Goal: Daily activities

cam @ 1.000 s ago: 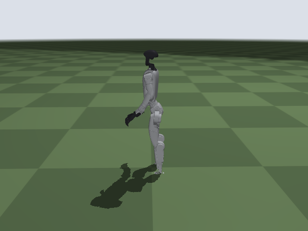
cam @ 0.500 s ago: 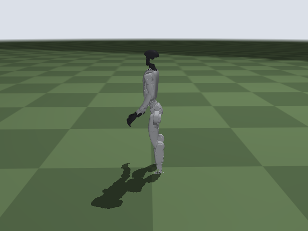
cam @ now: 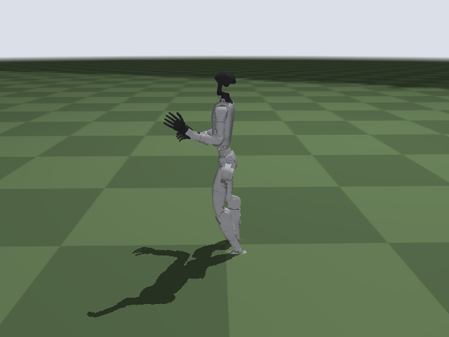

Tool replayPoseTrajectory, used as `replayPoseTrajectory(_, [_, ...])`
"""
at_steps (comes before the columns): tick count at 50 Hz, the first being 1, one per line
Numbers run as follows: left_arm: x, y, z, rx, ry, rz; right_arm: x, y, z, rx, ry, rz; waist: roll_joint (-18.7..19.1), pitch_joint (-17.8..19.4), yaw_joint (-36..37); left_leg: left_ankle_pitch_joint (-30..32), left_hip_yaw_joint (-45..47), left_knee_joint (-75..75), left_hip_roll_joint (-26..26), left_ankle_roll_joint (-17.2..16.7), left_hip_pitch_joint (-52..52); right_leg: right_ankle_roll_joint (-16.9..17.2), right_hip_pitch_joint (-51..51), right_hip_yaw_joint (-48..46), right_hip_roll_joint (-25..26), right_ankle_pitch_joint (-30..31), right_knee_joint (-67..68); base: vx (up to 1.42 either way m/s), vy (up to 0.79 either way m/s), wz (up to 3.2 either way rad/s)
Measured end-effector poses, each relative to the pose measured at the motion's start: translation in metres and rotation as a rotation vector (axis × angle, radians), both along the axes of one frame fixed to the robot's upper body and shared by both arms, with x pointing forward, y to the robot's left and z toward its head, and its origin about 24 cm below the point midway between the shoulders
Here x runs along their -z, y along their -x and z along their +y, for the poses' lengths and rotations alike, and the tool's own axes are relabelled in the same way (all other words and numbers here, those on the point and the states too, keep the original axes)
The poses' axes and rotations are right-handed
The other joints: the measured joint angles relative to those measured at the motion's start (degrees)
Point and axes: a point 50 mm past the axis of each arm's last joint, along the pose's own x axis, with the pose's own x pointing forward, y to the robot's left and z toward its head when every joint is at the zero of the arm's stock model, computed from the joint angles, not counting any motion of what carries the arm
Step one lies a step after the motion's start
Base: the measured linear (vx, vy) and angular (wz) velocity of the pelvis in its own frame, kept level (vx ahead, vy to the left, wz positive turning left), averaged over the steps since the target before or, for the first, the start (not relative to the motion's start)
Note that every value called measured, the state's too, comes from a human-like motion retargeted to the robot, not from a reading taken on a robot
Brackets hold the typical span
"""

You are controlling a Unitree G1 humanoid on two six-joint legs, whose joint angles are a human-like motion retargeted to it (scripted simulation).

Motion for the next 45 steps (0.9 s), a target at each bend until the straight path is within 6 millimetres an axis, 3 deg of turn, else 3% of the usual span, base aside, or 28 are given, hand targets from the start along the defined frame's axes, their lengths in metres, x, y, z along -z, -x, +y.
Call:
replayPoseTrajectory(2, [0.048, 0.013, 0.007, -0.041, 0.123, 0.171, -0.086, -0.002, 0.005, 0.003, -0.097, -0.437, 3.6, 1.2, 0.6, -4.3, -1.3, 11.2, 3.9, -0.1, -4.0, -0.6, 0.3, -0.3, 3.1, 0.3, 1.6, 0.0, -0.03, -0.37])
replayPoseTrajectory(3, [0.065, 0.014, 0.014, -0.064, 0.169, 0.253, -0.135, -0.005, 0.003, -0.003, -0.106, -0.66, 4.0, 1.4, 0.5, -4.7, -1.4, 9.3, 3.4, 0.0, -2.5, -0.6, 1.0, -0.2, 3.0, -1.2, 1.4, 0.14, -0.03, -0.1])
replayPoseTrajectory(5, [0.113, 0.028, 0.018, -0.098, 0.291, 0.449, -0.199, 0.005, 0.003, 0.011, -0.133, -0.984, 4.2, 1.9, 0.3, -4.3, -1.4, 8.4, 3.1, 0.4, -1.2, -0.7, 1.6, -0.2, 2.8, -1.8, 1.8, 0.1, -0.03, 0.01])
replayPoseTrajectory(7, [0.156, 0.044, 0.013, -0.104, 0.419, 0.62, -0.232, 0.019, -0.002, 0.077, -0.153, -1.176, 4.3, 2.2, 0.3, -4.0, -1.3, 8.1, 2.9, 0.9, -0.3, -0.6, 2.1, -0.4, 2.6, -2.0, 2.2, 0.0, 0.0, 0.0])
replayPoseTrajectory(10, [0.202, 0.064, -0.005, -0.057, 0.59, 0.79, -0.243, 0.024, -0.017, 0.243, -0.196, -1.255, 4.1, 2.5, 0.6, -3.9, -1.1, 7.9, 2.7, 1.2, 0.9, -0.2, 2.8, -0.8, 2.3, -2.3, 3.0, 0.0, 0.0, 0.0])
replayPoseTrajectory(14, [0.225, 0.075, -0.032, 0.092, 0.726, 0.86, -0.211, 0.007, -0.047, 0.466, -0.293, -1.075, 3.3, 2.8, 1.1, -4.5, -0.7, 8.2, 2.8, 1.6, 2.2, -0.2, 3.8, -1.4, 2.4, -2.7, 4.2, 0.0, 0.0, 0.0])
replayPoseTrajectory(17, [0.224, 0.075, -0.042, 0.21, 0.747, 0.851, -0.185, -0.002, -0.063, 0.527, -0.357, -0.933, 2.8, 3.2, 1.6, -5.4, -0.7, 8.8, 3.1, 1.8, 3.0, -0.4, 4.5, -1.4, 2.5, -3.3, 5.1, 0.0, 0.0, 0.0])
replayPoseTrajectory(19, [0.219, 0.074, -0.045, 0.271, 0.745, 0.831, -0.178, -0.005, -0.065, 0.495, -0.386, -0.893, 2.6, 3.7, 2.1, -5.9, -0.8, 9.1, 3.1, 1.9, 3.4, -0.6, 4.8, -1.4, 2.6, -3.9, 5.7, 0.0, 0.0, 0.0])
replayPoseTrajectory(26, [0.179, 0.054, -0.038, 0.367, 0.681, 0.657, -0.201, 0.007, -0.031, 0.145, -0.439, -0.962, 2.7, 5.5, 3.0, -6.4, -1.2, 9.8, 2.7, 2.1, 4.4, -0.9, 4.5, -1.5, 2.3, -6.4, 9.2, 0.0, 0.0, 0.0])
replayPoseTrajectory(30, [0.153, 0.038, -0.037, 0.419, 0.66, 0.533, -0.193, 0.015, -0.015, 0.037, -0.492, -0.899, 2.9, 6.5, 2.9, -6.4, -1.4, 10.3, 2.3, 2.5, 4.9, -0.8, 3.9, -1.4, 1.9, -7.9, 12.0, 0.0, 0.0, 0.0])
replayPoseTrajectory(32, [0.138, 0.028, -0.041, 0.473, 0.646, 0.472, -0.172, 0.013, -0.011, 0.024, -0.517, -0.778, 2.9, 7.1, 2.7, -6.6, -1.4, 10.4, 2.1, 2.6, 5.3, -0.8, 3.6, -1.4, 1.7, -8.7, 13.4, 0.0, 0.0, 0.0])
replayPoseTrajectory(34, [0.122, 0.017, -0.049, 0.551, 0.629, 0.41, -0.139, 0.01, -0.008, 0.029, -0.537, -0.593, 2.9, 7.5, 2.6, -6.7, -1.5, 10.6, 1.8, 2.7, 5.6, -0.8, 3.4, -1.4, 1.5, -9.5, 14.7, 0.0, 0.0, 0.0])
replayPoseTrajectory(37, [0.093, 0.001, -0.067, 0.69, 0.586, 0.305, -0.066, 0.012, -0.006, 0.077, -0.536, -0.223, 2.8, 7.9, 2.6, -7.1, -1.5, 11.2, 1.6, 2.6, 6.1, -0.9, 3.3, -1.2, 1.4, -10.5, 16.6, 0.0, 0.0, 0.0])
replayPoseTrajectory(41, [0.052, -0.012, -0.093, 0.845, 0.535, 0.145, 0.029, 0.039, -0.007, 0.157, -0.445, 0.258, 3.0, 8.4, 2.8, -8.0, -1.6, 13.1, 1.9, 2.3, 6.9, -1.2, 3.8, -1.2, 1.5, -11.6, 19.2, 0.0, 0.0, 0.0])
replayPoseTrajectory(43, [0.041, -0.014, -0.101, 0.879, 0.523, 0.106, 0.055, 0.049, -0.009, 0.166, -0.387, 0.4, 3.3, 9.1, 2.9, -8.5, -1.7, 14.0, 2.1, 2.2, 7.3, -1.3, 4.2, -1.4, 1.7, -12.0, 20.1, 0.0, 0.0, 0.0])
replayPoseTrajectory(45, [0.037, -0.014, -0.104, 0.893, 0.508, 0.099, 0.061, 0.048, -0.009, 0.145, -0.348, 0.437, 3.5, 9.7, 2.8, -8.9, -1.9, 14.7, 2.3, 2.1, 7.7, -1.2, 4.6, -1.6, 1.8, -12.5, 20.7, 0.0, 0.0, 0.0])
